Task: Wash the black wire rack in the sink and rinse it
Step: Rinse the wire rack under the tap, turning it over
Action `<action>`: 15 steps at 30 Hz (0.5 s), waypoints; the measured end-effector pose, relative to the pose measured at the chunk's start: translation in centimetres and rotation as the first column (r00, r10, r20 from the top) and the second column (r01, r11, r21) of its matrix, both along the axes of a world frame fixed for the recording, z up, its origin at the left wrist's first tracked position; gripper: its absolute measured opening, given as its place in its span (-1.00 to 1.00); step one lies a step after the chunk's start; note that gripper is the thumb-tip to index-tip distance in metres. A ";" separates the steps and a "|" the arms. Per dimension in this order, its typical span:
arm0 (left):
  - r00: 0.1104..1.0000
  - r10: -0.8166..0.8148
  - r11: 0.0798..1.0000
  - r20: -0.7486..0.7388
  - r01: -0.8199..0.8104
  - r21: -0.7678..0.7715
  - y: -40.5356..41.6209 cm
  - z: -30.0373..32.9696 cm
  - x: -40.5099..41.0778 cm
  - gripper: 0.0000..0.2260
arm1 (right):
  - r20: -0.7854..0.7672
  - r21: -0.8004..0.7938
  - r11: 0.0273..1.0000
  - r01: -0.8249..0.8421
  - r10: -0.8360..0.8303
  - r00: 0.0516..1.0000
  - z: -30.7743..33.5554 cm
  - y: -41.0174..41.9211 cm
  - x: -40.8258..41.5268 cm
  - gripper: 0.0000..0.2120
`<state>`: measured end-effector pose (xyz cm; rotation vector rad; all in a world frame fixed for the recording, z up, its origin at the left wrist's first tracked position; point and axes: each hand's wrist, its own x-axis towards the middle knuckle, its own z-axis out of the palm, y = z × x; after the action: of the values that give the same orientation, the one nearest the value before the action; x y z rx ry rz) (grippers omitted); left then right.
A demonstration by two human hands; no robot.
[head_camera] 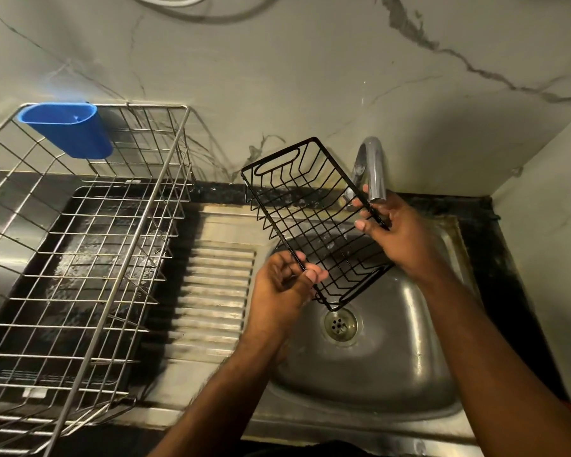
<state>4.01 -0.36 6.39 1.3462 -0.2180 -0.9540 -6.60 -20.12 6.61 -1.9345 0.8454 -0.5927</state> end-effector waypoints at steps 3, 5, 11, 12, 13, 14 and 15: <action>1.000 0.004 1.000 0.008 -0.004 -0.001 0.1 0.1 0.0 -0.80 | 0.020 0.012 1.000 -0.001 0.000 1.000 -0.2 -0.3 0.4 -0.51; 1.000 0.007 1.000 0.029 -0.007 -0.001 0.2 0.1 0.2 -0.80 | 0.036 0.017 1.000 -0.005 0.004 0.999 -0.5 -0.6 0.6 -0.46; 0.998 0.022 1.000 0.054 -0.022 -0.012 0.4 0.0 0.5 -0.80 | 0.067 0.076 0.997 0.004 -0.009 0.998 -1.3 -1.1 1.4 -0.42; 0.998 0.025 1.000 0.054 -0.024 -0.014 0.4 0.0 0.5 -0.80 | 0.082 0.096 0.995 0.008 -0.016 0.996 -1.4 -1.1 1.5 -0.42; 0.998 0.028 1.000 0.049 -0.027 -0.017 0.5 0.1 0.6 -0.80 | 0.100 0.111 0.994 0.011 -0.023 0.995 -1.4 -1.1 1.7 -0.42; 0.999 0.032 0.999 0.041 -0.031 -0.019 0.5 0.1 0.6 -0.80 | 0.120 0.125 0.992 0.013 -0.028 0.992 -1.5 -1.1 1.8 -0.42; 0.999 0.036 0.999 0.035 -0.035 -0.019 0.5 0.2 0.6 -0.80 | 0.139 0.134 0.991 0.011 -0.029 0.990 -1.5 -1.1 1.9 -0.41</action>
<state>4.63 0.13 6.56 1.3468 -0.2283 -0.8969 -4.69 -21.25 5.11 -1.7440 0.7957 -0.6595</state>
